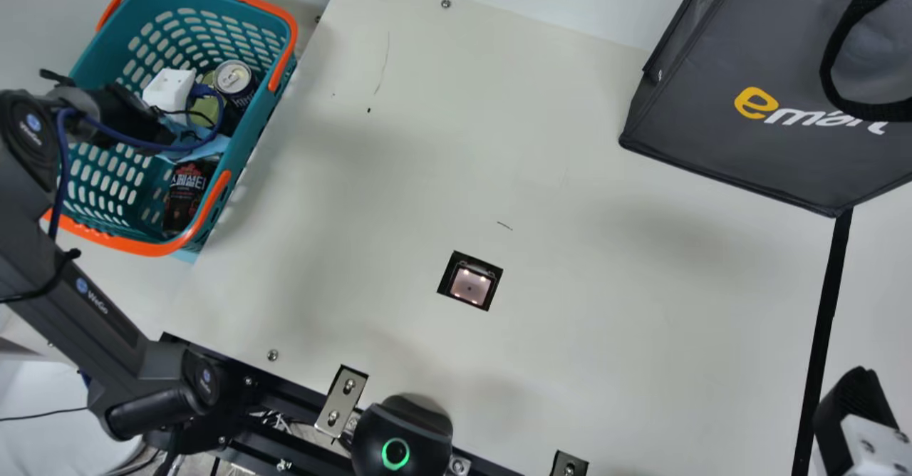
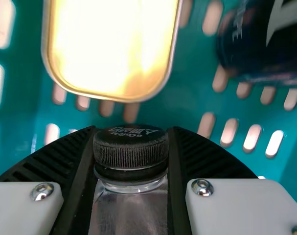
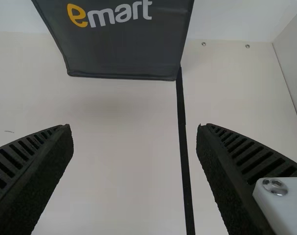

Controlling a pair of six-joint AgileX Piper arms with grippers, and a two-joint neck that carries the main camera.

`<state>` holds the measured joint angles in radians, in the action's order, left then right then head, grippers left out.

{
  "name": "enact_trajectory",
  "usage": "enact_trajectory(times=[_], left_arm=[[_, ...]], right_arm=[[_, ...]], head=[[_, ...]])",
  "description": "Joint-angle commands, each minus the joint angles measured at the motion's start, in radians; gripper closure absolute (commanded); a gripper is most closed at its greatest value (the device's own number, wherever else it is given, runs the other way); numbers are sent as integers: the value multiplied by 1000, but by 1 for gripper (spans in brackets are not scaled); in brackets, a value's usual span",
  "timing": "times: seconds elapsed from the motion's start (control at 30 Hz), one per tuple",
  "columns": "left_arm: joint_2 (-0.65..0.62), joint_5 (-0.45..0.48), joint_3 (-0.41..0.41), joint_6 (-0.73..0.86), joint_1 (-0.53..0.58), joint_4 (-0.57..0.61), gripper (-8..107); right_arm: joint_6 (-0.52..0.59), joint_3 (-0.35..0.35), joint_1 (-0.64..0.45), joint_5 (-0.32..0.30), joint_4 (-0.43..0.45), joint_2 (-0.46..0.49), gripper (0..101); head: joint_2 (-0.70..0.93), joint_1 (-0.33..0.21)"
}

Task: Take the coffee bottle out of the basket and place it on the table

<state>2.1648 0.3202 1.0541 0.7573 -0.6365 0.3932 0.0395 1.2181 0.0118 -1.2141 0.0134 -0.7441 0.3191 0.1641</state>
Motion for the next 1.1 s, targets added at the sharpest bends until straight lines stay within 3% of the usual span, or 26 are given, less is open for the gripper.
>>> enact_trajectory(times=[0.0, 0.43, 1.07], left_arm=[[-11, 10, 3, 4, -6, 5, 89], [-150, 120, 12, 11, -66, 10, 89], [-421, 364, -3, -29, -166, -11, 89]], right_arm=[[0, 0, 0, 0, 0, 0, 10], [0, 0, 0, 0, 0, 0, 10], [0, 0, 0, 0, 0, 0, 10]], head=[[2, -26], [2, -26], [2, -26]])
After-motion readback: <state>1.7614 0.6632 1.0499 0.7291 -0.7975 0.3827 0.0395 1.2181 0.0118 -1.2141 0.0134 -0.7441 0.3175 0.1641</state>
